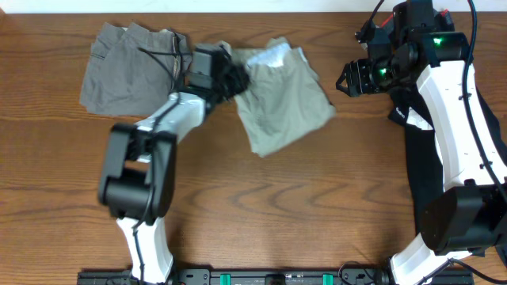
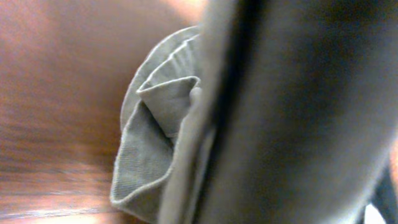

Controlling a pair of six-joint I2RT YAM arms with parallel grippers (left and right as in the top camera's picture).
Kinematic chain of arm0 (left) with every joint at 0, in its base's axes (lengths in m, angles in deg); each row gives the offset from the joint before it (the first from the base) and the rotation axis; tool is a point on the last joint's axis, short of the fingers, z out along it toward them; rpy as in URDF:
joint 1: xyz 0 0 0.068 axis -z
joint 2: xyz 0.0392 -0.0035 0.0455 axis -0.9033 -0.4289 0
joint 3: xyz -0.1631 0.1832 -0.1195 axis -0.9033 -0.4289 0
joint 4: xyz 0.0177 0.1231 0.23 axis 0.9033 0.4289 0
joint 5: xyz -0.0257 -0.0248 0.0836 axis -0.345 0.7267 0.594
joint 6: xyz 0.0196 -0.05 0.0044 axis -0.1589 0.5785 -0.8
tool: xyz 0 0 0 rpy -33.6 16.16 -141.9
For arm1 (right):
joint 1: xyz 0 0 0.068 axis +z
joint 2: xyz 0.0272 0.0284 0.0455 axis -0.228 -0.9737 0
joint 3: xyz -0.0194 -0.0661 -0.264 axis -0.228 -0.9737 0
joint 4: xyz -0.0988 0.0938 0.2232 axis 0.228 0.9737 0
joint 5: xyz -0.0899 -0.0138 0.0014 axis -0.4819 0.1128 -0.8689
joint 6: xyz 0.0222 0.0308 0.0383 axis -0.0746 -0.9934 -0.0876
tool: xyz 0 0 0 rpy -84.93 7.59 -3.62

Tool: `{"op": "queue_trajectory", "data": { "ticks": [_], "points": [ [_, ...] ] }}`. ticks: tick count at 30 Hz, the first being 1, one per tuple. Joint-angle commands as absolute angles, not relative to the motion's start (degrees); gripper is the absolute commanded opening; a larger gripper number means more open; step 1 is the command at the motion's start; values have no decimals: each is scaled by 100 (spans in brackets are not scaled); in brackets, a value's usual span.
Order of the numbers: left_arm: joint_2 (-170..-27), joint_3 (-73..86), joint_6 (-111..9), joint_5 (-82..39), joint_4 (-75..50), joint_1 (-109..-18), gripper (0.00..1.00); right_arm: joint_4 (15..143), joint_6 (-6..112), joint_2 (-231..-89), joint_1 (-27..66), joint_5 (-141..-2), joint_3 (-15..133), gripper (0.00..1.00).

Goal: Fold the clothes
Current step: 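Drag the khaki bundle with the left gripper onto the grey garment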

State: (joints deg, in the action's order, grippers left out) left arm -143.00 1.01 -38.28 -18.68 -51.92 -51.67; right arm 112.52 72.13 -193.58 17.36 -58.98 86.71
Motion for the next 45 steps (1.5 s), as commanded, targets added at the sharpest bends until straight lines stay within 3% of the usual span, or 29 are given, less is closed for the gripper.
{"op": "queue_trajectory", "data": {
  "ticks": [1, 13, 20, 28, 45],
  "points": [
    [-13625, 147, -4173, -1927, -5098, -5344, 6, 11213, 7286, -19375, 1699, -5901, 8658, 63],
    [-12643, 147, -5744, -1772, -4357, -5578, 6, 11185, 7286, -19375, 1699, -5901, 8658, 64],
    [-11931, 147, -7729, -391, -3107, -5618, 6, 11141, 7286, -19375, 1699, -5901, 8658, 64],
    [-11354, 147, -10264, 759, -2720, -5620, 6, 10997, 7218, -19375, 1749, -5857, 8658, 64],
    [-11411, 147, -10312, 720, -3979, -6518, 6, 10994, 7196, -19375, 1776, -5855, 8658, 64]
  ]
}}
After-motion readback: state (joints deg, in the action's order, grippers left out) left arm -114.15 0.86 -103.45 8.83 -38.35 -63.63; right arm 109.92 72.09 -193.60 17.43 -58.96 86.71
